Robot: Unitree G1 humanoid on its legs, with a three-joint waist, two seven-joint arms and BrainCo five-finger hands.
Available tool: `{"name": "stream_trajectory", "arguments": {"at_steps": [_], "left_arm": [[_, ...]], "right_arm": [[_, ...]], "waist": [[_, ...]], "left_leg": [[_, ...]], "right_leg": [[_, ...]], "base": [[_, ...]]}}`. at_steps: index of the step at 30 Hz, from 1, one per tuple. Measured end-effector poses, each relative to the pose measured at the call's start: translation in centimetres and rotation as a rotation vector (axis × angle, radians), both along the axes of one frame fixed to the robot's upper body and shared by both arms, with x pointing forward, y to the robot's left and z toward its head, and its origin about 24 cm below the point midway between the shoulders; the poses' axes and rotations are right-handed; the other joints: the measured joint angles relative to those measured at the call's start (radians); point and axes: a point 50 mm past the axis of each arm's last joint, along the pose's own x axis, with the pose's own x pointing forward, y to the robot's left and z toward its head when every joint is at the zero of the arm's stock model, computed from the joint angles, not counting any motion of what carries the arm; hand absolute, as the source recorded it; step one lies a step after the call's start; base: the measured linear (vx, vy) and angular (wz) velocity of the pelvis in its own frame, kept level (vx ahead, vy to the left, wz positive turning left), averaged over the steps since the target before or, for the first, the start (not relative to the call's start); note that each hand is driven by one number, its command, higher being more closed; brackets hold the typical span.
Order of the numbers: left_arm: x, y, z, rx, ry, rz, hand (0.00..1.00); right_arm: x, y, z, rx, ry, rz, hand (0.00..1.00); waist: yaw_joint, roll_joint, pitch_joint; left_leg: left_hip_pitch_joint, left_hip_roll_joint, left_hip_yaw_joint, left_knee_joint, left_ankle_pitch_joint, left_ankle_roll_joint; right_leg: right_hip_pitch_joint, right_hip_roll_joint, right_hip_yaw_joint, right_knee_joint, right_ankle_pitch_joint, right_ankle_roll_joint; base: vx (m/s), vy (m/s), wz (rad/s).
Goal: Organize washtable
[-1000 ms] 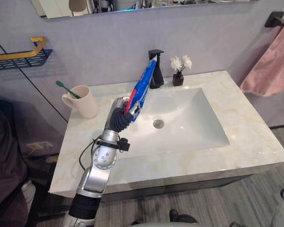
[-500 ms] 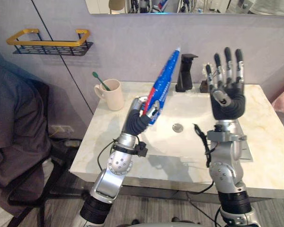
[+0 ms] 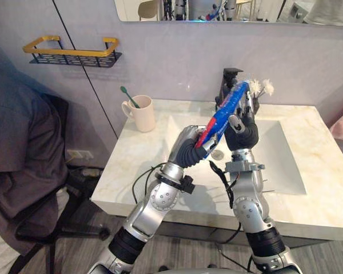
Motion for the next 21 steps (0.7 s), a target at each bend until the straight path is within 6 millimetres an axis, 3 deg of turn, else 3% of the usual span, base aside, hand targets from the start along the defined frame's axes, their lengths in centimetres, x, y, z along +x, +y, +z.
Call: {"name": "stream_trajectory", "arguments": {"at_steps": [8, 9, 14, 21], "left_arm": [[0.8, -1.6, -0.2, 0.104, -0.028, -0.022, 1.00], [0.8, -1.7, -0.2, 0.121, -0.034, -0.025, 1.00], [1.1, -1.6, -1.1, 0.207, -0.042, -0.024, 1.00], [1.6, -1.5, -1.3, 0.313, -0.093, -0.028, 1.00]], "right_arm": [[0.8, 0.0, -1.3, 0.095, 0.092, 0.023, 0.00], [0.9, 0.0, -1.4, 0.103, 0.101, 0.028, 1.00], [1.1, 0.1, -2.6, 0.134, 0.164, 0.065, 1.00], [1.2, -0.2, -3.3, 0.186, 0.197, 0.125, 1.00]], "waist": [[-0.004, -0.002, -0.001], [-0.004, -0.002, -0.001], [-0.003, -0.017, -0.011], [-0.003, -0.018, -0.011]], "left_leg": [[-0.001, -0.003, -0.001, -0.007, 0.005, 0.001], [-0.001, -0.002, -0.001, -0.007, 0.005, 0.001], [-0.019, 0.002, 0.009, -0.002, 0.007, -0.001], [-0.026, 0.004, 0.008, 0.012, 0.007, -0.001]], "right_leg": [[-0.002, -0.002, -0.001, -0.003, 0.004, 0.001], [-0.002, -0.002, -0.001, -0.003, 0.005, 0.000], [0.001, 0.000, 0.011, -0.056, 0.039, -0.009], [0.003, 0.002, 0.020, -0.060, 0.046, -0.012]], "base": [[0.00, -0.002, 0.00], [-0.03, -0.015, 0.00], [-0.04, -0.015, -0.07], [-0.05, -0.022, -0.01]]}}
